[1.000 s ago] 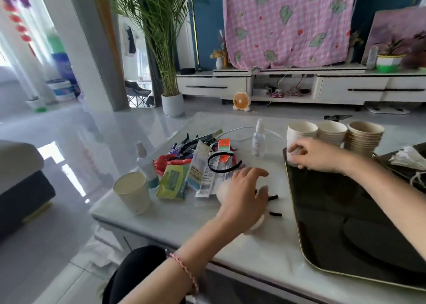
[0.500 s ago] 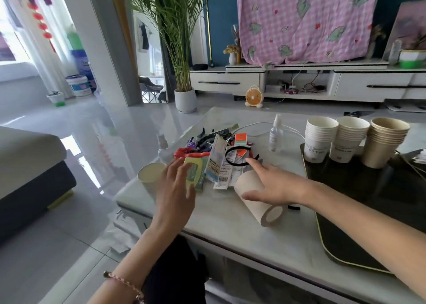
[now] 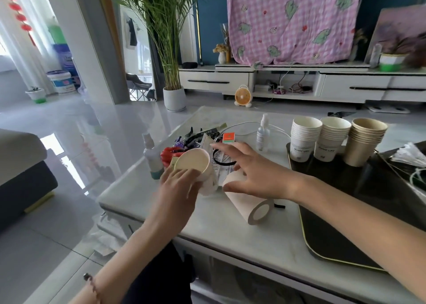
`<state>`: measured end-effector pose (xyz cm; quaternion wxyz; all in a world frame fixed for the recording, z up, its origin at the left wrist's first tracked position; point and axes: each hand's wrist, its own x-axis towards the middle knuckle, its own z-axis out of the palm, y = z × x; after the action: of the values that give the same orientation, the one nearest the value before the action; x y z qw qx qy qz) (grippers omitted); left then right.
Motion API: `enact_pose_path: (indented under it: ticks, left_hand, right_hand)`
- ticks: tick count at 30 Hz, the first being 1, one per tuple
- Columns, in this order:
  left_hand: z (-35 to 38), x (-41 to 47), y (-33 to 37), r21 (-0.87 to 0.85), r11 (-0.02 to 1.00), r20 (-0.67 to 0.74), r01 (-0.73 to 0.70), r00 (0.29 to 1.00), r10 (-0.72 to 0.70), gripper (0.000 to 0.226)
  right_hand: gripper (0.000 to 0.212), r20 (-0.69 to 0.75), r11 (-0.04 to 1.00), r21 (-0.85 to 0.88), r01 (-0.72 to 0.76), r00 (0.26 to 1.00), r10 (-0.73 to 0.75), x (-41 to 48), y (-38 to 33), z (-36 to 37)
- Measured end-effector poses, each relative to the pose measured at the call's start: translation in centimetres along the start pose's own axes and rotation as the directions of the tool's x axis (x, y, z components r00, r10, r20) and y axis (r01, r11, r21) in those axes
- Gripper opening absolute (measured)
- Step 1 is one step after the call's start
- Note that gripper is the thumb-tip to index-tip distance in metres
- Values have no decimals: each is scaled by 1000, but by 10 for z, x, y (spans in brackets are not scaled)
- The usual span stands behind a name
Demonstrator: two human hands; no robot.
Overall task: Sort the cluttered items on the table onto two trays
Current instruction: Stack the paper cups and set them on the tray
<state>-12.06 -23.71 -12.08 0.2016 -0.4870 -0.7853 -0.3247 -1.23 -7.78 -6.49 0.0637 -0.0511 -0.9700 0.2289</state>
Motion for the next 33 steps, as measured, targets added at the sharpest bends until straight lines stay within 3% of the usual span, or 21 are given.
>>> enact_pose_path:
  ticks: [2, 5, 9, 11, 13, 16, 18, 20, 22, 27, 33]
  left_hand:
    - [9, 14, 18, -137, 990, 16, -37, 999, 39, 9]
    - [25, 31, 40, -185, 977, 2, -102, 995, 104, 14]
    - [49, 50, 59, -190, 974, -95, -126, 989, 109, 35]
    - [62, 55, 70, -174, 981, -21, -80, 997, 77, 52]
    - [78, 53, 76, -86, 995, 199, 60, 979, -42, 61]
    - [109, 41, 83, 145, 978, 430, 150, 881, -199, 61]
    - [122, 34, 82, 197, 973, 423, 123, 884, -197, 68]
    - [125, 32, 80, 178, 981, 367, 82, 919, -143, 78]
    - [123, 32, 79, 209, 977, 397, 39, 910, -121, 82]
    - [128, 35, 81, 210, 977, 347, 27, 933, -100, 43]
    - [137, 31, 76, 200, 980, 284, 9, 957, -66, 41]
  right_hand:
    - [52, -124, 984, -151, 98, 985, -117, -4, -3, -11]
    - [19, -207, 944, -305, 123, 959, -192, -9, 5, -30]
    - [10, -310, 944, -329, 32, 940, -140, -13, 35, -52]
    - [10, -422, 954, -294, -63, 904, -71, -16, 57, -66]
    - [9, -575, 970, -174, -172, 817, 42, -20, 84, -79]
    - [13, -743, 927, -10, -375, 623, 244, -33, 133, -98]
    - [15, -789, 887, 84, -453, 514, 337, -44, 160, -109]
    - [16, -804, 858, 131, -496, 454, 385, -53, 177, -118]
    - [16, -800, 850, 137, -508, 449, 397, -58, 186, -125]
    - [17, -810, 870, 107, -481, 466, 357, -50, 192, -133]
    - [17, -713, 809, 66, -585, 539, 448, -37, 213, -119]
